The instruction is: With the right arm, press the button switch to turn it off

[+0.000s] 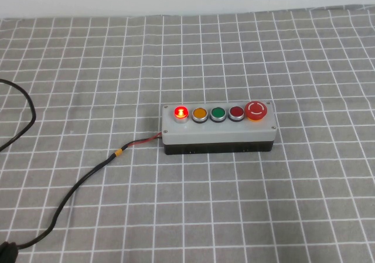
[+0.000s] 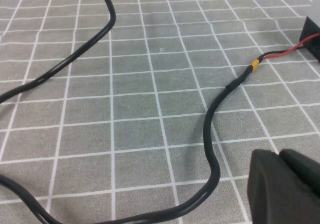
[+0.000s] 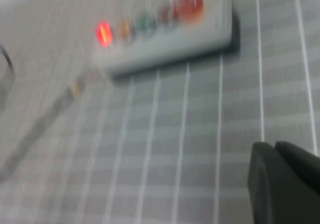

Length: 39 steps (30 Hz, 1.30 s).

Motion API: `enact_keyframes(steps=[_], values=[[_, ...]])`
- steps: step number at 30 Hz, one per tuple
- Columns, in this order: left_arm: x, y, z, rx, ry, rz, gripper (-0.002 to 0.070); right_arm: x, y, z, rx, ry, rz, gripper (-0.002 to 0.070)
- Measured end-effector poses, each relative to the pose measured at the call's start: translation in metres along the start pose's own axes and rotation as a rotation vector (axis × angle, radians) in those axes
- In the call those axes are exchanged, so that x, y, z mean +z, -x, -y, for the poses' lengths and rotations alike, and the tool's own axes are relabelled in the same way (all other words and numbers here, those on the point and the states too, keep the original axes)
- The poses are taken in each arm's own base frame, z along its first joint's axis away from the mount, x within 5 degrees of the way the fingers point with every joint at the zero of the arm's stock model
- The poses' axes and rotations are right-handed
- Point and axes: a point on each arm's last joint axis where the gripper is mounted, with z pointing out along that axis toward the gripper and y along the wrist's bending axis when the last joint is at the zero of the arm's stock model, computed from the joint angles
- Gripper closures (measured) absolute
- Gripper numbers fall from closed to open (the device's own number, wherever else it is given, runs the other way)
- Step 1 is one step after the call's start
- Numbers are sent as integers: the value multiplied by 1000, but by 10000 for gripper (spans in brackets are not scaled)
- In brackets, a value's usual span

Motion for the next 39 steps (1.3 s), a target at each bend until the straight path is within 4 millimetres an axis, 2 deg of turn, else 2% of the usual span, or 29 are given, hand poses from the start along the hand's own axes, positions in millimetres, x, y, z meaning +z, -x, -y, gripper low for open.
enact_keyframes(steps=[2, 6, 10, 13, 20, 26, 32, 39], values=[[0, 0, 0, 0, 0, 0, 678, 8, 18, -7, -39, -32, -122, 693], [0, 0, 0, 0, 0, 0, 678, 37, 57, -16, -103, -67, -304, 693], [0, 0, 0, 0, 0, 0, 678, 72, 93, -26, -178, -65, -405, 693], [0, 0, 0, 0, 0, 0, 678, 102, 110, -45, -276, -41, -460, 693], [0, 0, 0, 0, 0, 0, 678, 184, 122, -96, -469, -16, -597, 693], [0, 0, 0, 0, 0, 0, 678, 249, 116, -137, -589, 26, -667, 693], [0, 0, 0, 0, 0, 0, 678, 288, 115, -167, -660, 66, -644, 693], [0, 0, 0, 0, 0, 0, 678, 326, 113, -169, -661, 62, -634, 693]])
